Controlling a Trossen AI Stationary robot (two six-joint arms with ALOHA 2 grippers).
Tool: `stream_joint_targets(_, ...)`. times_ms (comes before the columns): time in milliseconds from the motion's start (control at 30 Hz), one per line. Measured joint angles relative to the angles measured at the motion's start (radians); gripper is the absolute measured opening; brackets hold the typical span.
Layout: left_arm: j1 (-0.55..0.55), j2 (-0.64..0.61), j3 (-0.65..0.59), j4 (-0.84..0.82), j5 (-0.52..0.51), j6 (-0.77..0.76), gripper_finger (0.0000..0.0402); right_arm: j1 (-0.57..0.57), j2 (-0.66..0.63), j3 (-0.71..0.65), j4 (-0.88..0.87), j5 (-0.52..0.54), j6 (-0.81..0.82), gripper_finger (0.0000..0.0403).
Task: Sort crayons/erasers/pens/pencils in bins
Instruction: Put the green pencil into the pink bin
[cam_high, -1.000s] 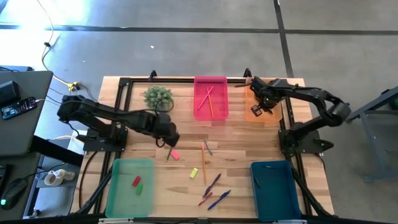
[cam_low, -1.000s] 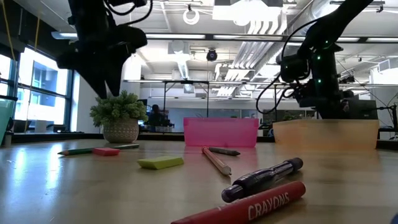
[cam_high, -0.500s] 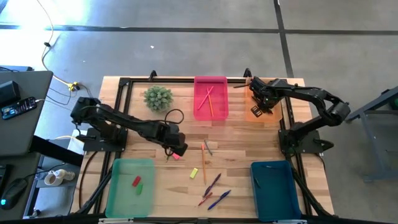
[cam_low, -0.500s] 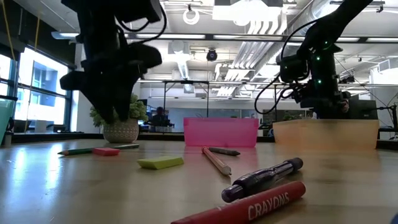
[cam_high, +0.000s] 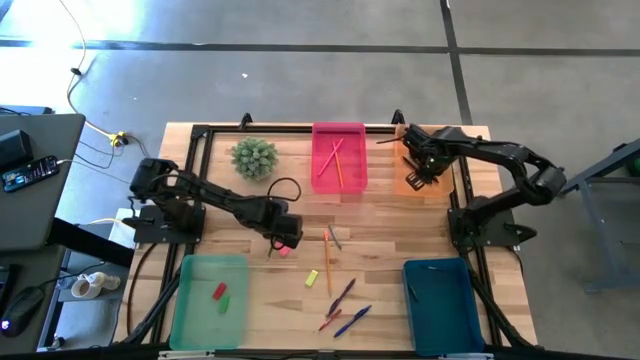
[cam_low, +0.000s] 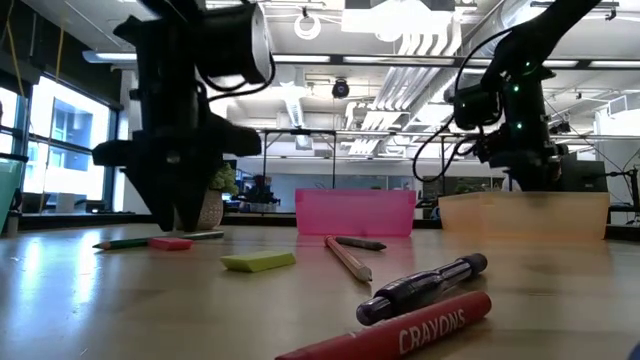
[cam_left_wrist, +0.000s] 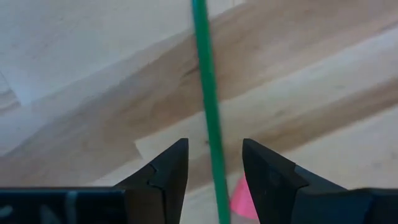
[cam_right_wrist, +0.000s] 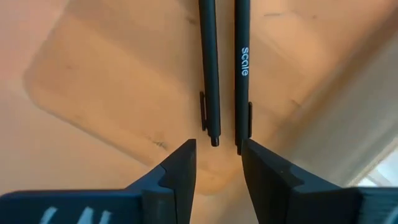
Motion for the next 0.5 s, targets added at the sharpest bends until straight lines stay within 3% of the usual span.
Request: stream_joint_targets(500,0.043,0.063,0.004,0.004,0.050,0.026,0.0087,0.000,-0.318,0.000,-0.004,-0.001,-0.002,0.0119)
